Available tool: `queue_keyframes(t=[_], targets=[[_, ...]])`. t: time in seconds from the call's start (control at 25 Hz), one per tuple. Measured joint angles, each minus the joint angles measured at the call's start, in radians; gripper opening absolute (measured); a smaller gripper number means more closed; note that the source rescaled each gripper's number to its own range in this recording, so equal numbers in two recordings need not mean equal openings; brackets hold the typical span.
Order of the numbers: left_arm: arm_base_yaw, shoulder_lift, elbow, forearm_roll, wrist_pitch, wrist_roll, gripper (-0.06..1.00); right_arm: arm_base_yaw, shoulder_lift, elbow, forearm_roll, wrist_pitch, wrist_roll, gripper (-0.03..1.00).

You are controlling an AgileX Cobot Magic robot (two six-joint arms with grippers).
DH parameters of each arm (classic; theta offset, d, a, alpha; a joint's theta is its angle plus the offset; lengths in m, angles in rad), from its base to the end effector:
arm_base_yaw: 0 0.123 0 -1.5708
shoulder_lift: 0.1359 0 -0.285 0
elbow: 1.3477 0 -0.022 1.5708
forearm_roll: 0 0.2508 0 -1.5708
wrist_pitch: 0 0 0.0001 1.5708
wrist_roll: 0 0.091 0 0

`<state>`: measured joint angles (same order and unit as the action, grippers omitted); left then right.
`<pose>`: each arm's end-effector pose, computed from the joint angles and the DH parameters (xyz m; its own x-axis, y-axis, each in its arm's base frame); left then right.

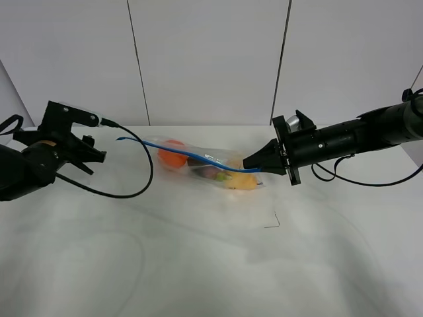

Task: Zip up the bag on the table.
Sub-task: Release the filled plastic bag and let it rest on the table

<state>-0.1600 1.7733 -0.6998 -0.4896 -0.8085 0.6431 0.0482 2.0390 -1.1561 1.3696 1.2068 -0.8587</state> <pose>0.3351 -0.0228 0.1744 -0.2756 0.3173 -0.9074 -0.1016 0.9290 0.3557 0.3591 0.1008 0.1588 -0.9929 0.0288 -0.1154 -0.0951 0.3905 0.9157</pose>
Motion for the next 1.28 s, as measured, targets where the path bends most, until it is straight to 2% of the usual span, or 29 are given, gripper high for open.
queue_keyframes(t=[0.04, 0.12, 0.2, 0.28, 0.48, 0.52, 0.6, 0.72, 0.88, 0.96, 1.16, 1.28], targets=[[0.012, 0.000, 0.000, 0.002, 0.025, -0.054, 0.78, 0.000, 0.000, 0.000, 0.000, 0.000, 0.000, 0.00], [0.043, -0.001, -0.001, 0.034, 0.097, -0.101, 0.78, 0.000, 0.000, 0.000, 0.000, 0.000, 0.000, 0.00], [0.081, -0.010, -0.020, 0.101, 0.246, -0.115, 0.78, 0.000, 0.000, 0.000, 0.000, 0.000, 0.000, 0.00], [0.125, -0.020, -0.068, 0.151, 0.439, -0.125, 0.78, 0.000, 0.000, 0.000, 0.000, 0.000, 0.000, 0.00], [0.189, -0.023, -0.275, 0.179, 1.078, -0.136, 0.78, 0.000, 0.000, 0.000, 0.000, 0.000, 0.000, 0.00], [0.190, -0.023, -0.310, 0.181, 1.181, -0.138, 0.78, 0.000, 0.000, 0.000, 0.000, 0.000, 0.000, 0.00], [0.190, -0.023, -0.364, 0.185, 1.301, -0.149, 0.78, 0.000, 0.000, 0.000, 0.000, 0.000, 0.000, 0.00], [0.190, -0.025, -0.422, 0.185, 1.371, -0.199, 0.80, 0.000, 0.000, 0.000, 0.000, 0.000, 0.000, 0.00], [0.190, -0.030, -0.441, 0.186, 1.413, -0.294, 0.96, 0.000, 0.000, 0.000, 0.000, 0.000, 0.000, 0.00], [0.190, -0.032, -0.441, 0.199, 1.470, -0.366, 0.99, 0.000, 0.000, 0.000, 0.000, 0.000, 0.000, 0.00], [0.190, -0.032, -0.441, 0.300, 1.653, -0.555, 1.00, 0.000, 0.000, 0.000, 0.000, 0.000, 0.000, 0.00], [0.190, -0.032, -0.441, 0.338, 1.761, -0.617, 1.00, 0.000, 0.000, 0.000, 0.000, 0.000, 0.000, 0.00]])
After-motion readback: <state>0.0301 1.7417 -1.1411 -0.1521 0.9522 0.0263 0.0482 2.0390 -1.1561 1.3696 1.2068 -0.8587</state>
